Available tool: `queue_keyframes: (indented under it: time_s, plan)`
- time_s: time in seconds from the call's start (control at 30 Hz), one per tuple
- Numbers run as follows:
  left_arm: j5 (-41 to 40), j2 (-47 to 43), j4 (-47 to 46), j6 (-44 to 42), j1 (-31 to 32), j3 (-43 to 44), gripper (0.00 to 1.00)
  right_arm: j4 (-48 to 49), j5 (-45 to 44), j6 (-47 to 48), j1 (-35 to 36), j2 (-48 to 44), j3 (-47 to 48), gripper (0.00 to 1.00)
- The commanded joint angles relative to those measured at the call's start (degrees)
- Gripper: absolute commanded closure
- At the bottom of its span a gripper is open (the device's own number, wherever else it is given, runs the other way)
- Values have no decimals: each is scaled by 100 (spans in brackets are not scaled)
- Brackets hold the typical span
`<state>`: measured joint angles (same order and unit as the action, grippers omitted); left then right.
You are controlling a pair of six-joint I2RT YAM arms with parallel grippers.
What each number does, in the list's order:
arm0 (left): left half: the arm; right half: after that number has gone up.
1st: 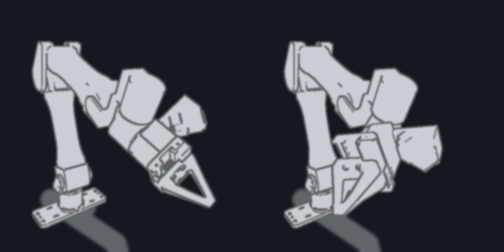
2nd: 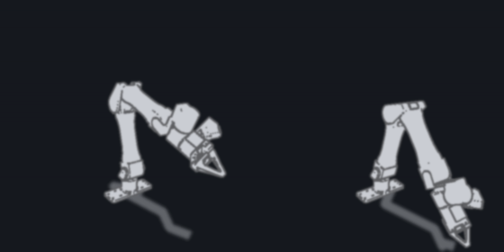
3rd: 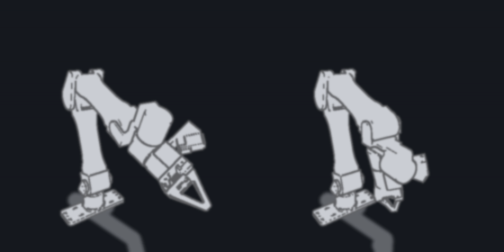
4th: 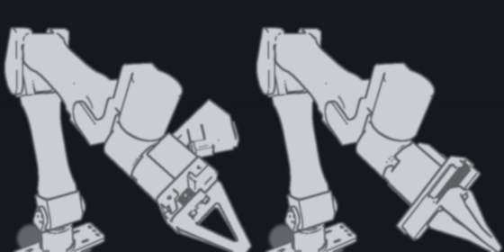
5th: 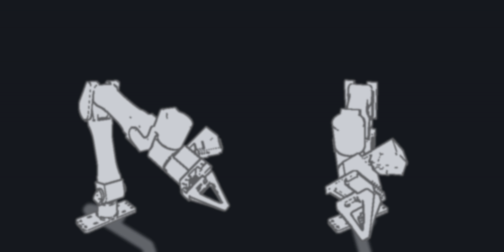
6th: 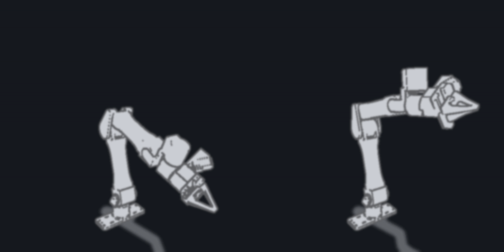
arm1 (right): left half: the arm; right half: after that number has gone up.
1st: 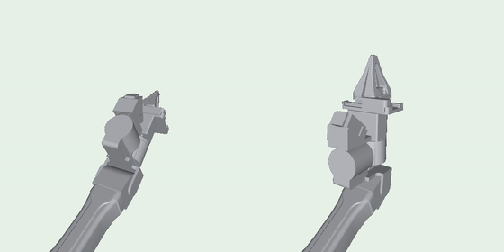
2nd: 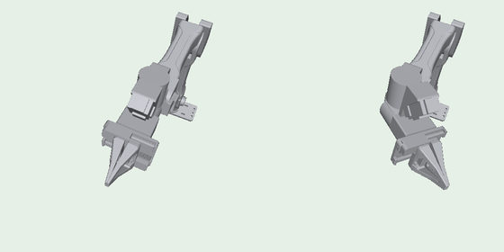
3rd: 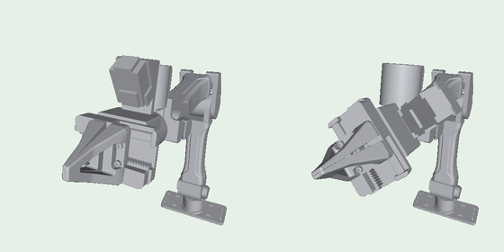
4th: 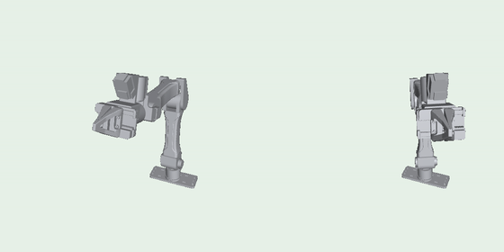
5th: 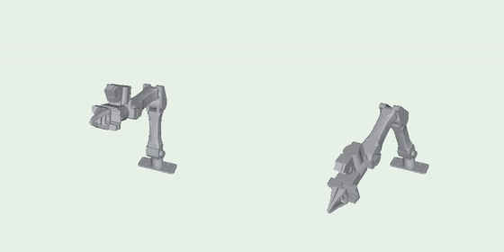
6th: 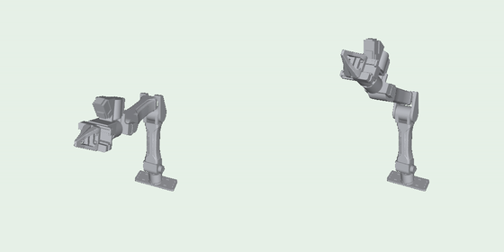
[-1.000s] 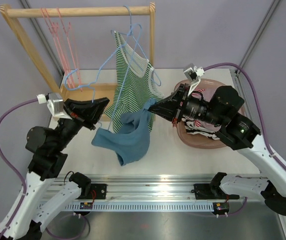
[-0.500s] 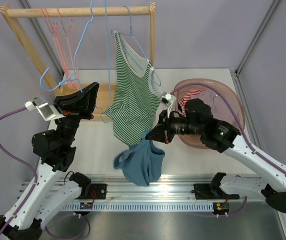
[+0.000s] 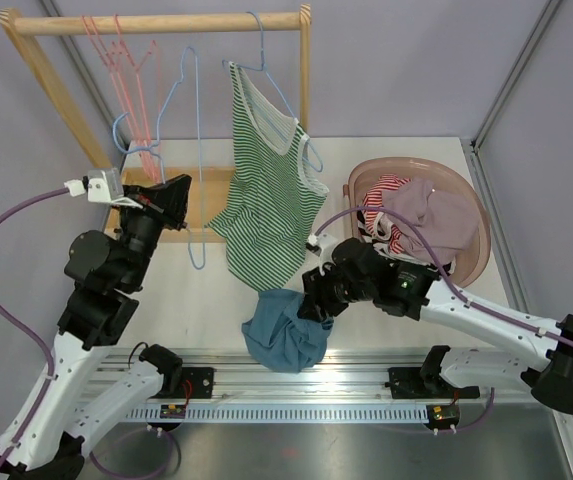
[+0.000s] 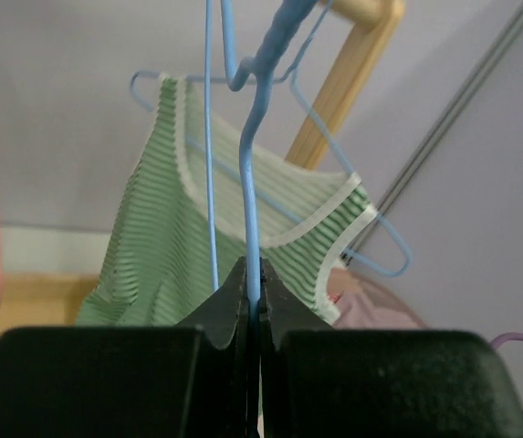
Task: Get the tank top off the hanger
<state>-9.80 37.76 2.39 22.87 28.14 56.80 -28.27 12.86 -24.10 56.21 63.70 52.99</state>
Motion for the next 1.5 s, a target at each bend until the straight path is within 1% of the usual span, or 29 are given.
queue_keyframes:
  time_s: [0.0,0.03,0.07,0.17,0.2,0.3,0.4,0.43,0.5,0.53,0.63,0.73,0.83,0.87,0.93,0.97,1.03,1.07,1.1,1.2,1.33,1.37,1.43,1.47]
  plan:
    - [-549,196,1208,24,25,507,100,296,-530,-130,189,37,-210,38]
    - [-479,249,1298,7,16,578,100,287,-678,-148,206,20,-254,6]
    - [-453,319,1377,-11,16,630,100,226,-767,-165,198,-15,-272,1]
    - [-452,635,1981,7,16,1034,100,129,-952,-200,207,-130,-219,1]
    - [-505,854,2150,24,16,1331,100,146,-944,-218,198,-156,-219,1]
    - [-636,1232,2615,-2,16,1859,100,243,-759,-253,198,-227,-219,0]
    - [-645,1462,2792,-116,16,2203,100,287,-715,-306,198,-235,-272,0]
    - [-689,1689,2880,-160,7,2552,100,287,-724,-323,207,-253,-298,1]
    - [-742,1953,3275,-230,-19,2975,100,305,-732,-359,198,-288,-333,1]
    - [-690,2259,3415,-248,-97,3378,100,313,-733,-368,198,-340,-368,1]
    - [-444,2778,3890,-301,-308,4143,100,322,-733,-376,207,-420,-404,0]
    - [-233,3131,3997,-406,-520,4602,100,366,-750,-376,198,-446,-369,0]
    - [-66,3667,4277,-503,-765,5296,100,506,-645,-376,207,-438,-325,0]
    - [-22,3930,4383,-503,-836,5768,100,533,-619,-385,207,-429,-325,0]
    - [66,4212,4663,-564,-1003,6192,100,621,-566,-359,207,-359,-316,0]
    - [75,4335,4752,-617,-1047,6638,100,647,-548,-359,198,-332,-307,0]
    - [224,4731,4997,-661,-1293,7019,100,700,-530,-350,198,-218,-281,1]
    - [311,4871,5060,-644,-1389,7160,100,726,-504,-341,198,-192,-272,1]
    - [582,5073,5078,-618,-1625,7327,100,753,-461,-341,207,-122,-272,0]
    - [944,5468,5017,-547,-2013,7529,100,946,-338,-324,198,27,-272,0]
    - [1340,6057,5253,-547,-2313,8240,100,1122,-91,-254,224,353,-167,0]
    - [1384,6137,5271,-556,-2348,8286,100,1113,-74,-227,276,432,-140,0]
    - [1402,6261,5332,-565,-2427,8260,100,1052,-466,-87,512,608,-79,0]
    - [1402,6270,5333,-582,-2445,8216,100,1008,-469,-86,593,669,-44,0]
